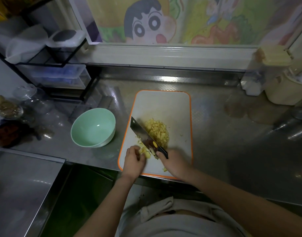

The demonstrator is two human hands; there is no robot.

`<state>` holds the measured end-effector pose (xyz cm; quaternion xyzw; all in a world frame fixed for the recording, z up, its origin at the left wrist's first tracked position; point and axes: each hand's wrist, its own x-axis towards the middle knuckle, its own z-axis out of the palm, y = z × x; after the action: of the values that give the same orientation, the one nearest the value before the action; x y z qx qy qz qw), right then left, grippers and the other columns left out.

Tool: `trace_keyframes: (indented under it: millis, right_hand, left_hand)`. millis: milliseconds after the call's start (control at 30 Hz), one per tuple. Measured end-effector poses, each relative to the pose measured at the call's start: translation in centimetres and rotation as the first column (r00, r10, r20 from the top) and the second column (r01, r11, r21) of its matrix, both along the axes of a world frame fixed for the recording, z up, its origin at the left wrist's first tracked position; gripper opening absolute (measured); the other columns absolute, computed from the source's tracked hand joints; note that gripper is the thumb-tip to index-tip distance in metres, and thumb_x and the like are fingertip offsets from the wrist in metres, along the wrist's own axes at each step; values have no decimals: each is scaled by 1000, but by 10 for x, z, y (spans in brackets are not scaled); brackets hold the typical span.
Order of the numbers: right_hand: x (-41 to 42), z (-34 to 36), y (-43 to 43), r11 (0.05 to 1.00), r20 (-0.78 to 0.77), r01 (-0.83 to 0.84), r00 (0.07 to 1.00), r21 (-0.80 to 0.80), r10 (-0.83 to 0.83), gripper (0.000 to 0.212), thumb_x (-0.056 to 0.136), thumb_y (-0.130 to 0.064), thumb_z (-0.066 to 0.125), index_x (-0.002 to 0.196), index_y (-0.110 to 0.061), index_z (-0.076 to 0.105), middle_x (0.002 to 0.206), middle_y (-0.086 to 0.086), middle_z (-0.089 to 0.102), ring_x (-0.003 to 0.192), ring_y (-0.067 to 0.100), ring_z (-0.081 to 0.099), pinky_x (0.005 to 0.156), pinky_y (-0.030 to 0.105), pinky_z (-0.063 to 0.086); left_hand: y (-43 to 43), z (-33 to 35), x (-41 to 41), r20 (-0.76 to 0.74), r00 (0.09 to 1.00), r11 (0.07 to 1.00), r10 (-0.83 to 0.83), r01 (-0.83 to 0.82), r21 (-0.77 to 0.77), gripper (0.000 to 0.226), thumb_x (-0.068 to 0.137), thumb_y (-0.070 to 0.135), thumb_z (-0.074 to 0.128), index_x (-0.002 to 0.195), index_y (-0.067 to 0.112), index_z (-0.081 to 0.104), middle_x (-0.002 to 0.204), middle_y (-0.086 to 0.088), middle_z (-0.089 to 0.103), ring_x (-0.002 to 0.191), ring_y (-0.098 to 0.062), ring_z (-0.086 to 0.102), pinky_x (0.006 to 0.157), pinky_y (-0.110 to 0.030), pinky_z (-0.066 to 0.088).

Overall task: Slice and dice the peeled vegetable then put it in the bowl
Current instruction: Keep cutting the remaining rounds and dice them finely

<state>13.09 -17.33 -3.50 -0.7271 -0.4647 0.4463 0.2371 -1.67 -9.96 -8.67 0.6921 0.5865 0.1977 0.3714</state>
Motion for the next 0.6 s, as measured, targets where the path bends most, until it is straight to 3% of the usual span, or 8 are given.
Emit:
trace_keyframes:
  millis: [100, 200, 467, 600]
  right_hand:
    - [-3, 0, -5, 999, 23, -22, 999, -26, 23, 38, 99, -37, 41, 64, -22, 42, 58, -2, 42, 51, 11, 41, 49, 25, 29]
    - [-4, -3, -6, 998, 35, -33, 999, -52, 35, 36, 99, -39, 40, 66, -23, 43, 61, -1, 47, 54, 13, 46, 51, 26, 33]
    - [-5, -5, -7, 998, 96, -37, 994, -60, 42, 36, 98, -42, 40, 67, -25, 40, 62, -3, 44, 55, 11, 44, 50, 24, 32]
    - [-7, -5, -7, 997, 118, -47, 992, -58, 53, 34, 98, -42, 39, 83, -14, 51, 68, 1, 49, 62, 16, 49, 54, 28, 36]
  left_hand:
    - [2, -3, 3, 38, 998, 999, 51, -51, 4, 9, 87, 9, 57, 90, 14, 50, 95, -12, 58, 79, -20, 55, 70, -23, 38]
    - [4, -3, 5, 39, 997, 997, 68, -69, 34, 9, 88, 4, 55, 83, 11, 51, 87, -11, 58, 76, -20, 53, 63, -17, 30]
    - [6, 1, 7, 0, 995, 993, 95, -95, 66, 15, 85, -2, 54, 76, 10, 51, 79, -6, 53, 73, -19, 46, 59, -17, 24]
    - [6, 1, 8, 9, 995, 993, 101, -102, 62, 16, 85, -3, 54, 75, 10, 52, 80, -6, 53, 74, -18, 47, 60, -17, 25]
